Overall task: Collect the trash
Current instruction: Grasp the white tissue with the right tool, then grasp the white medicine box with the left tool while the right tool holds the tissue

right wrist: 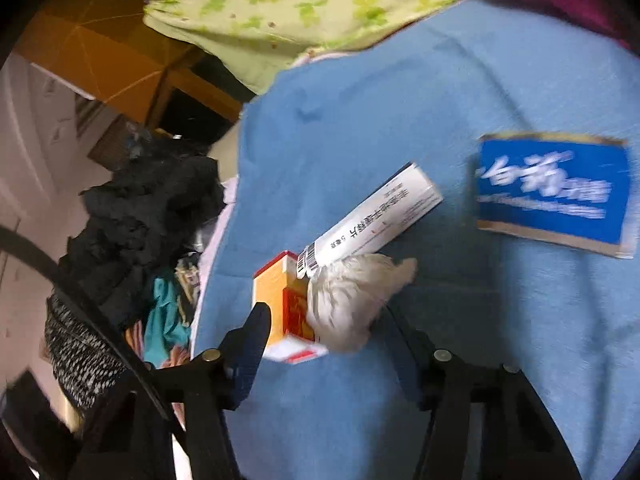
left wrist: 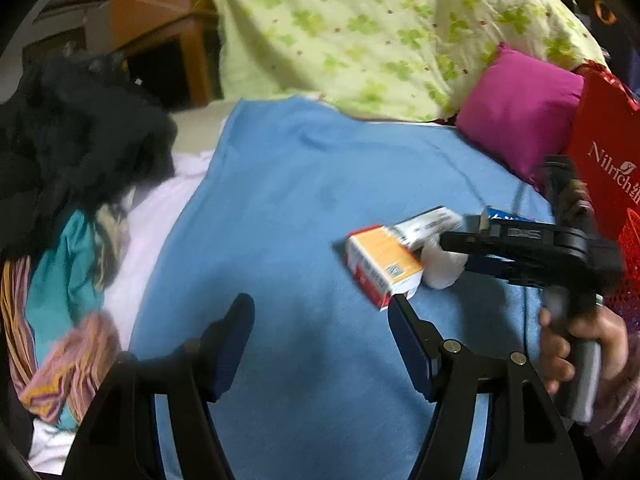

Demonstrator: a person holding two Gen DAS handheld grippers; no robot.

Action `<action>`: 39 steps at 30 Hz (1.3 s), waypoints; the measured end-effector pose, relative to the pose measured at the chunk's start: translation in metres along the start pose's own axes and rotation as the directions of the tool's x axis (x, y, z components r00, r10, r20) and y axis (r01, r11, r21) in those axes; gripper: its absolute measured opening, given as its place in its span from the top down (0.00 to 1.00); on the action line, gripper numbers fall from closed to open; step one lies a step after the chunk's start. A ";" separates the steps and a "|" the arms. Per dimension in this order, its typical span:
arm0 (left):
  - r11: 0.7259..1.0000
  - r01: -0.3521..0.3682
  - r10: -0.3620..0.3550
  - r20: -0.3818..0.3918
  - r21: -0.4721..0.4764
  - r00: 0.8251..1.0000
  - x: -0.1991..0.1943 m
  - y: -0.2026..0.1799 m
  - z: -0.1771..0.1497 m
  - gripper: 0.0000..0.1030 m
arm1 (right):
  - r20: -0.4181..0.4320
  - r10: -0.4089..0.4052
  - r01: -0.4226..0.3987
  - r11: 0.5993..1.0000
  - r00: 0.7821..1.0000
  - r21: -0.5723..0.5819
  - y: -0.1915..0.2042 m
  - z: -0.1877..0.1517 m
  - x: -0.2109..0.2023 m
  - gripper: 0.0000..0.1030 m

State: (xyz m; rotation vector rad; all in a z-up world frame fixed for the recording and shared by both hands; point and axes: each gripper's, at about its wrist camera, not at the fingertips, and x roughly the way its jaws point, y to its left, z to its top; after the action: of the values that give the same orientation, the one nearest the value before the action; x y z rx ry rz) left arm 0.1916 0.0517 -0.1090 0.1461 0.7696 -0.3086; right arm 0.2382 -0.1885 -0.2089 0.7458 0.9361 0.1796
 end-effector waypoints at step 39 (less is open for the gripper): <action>0.960 0.232 -0.143 -0.435 0.157 0.889 0.208 -0.129 0.092 0.52 | 0.093 -0.059 0.069 0.992 0.994 -0.106 -0.080 -0.079 -0.169 0.72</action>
State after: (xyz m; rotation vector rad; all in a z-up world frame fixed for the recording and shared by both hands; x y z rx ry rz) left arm 0.3509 -0.1387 -0.1920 0.3424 1.1849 -0.5542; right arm 0.0620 -0.2838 -0.1781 0.6170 0.8569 0.1388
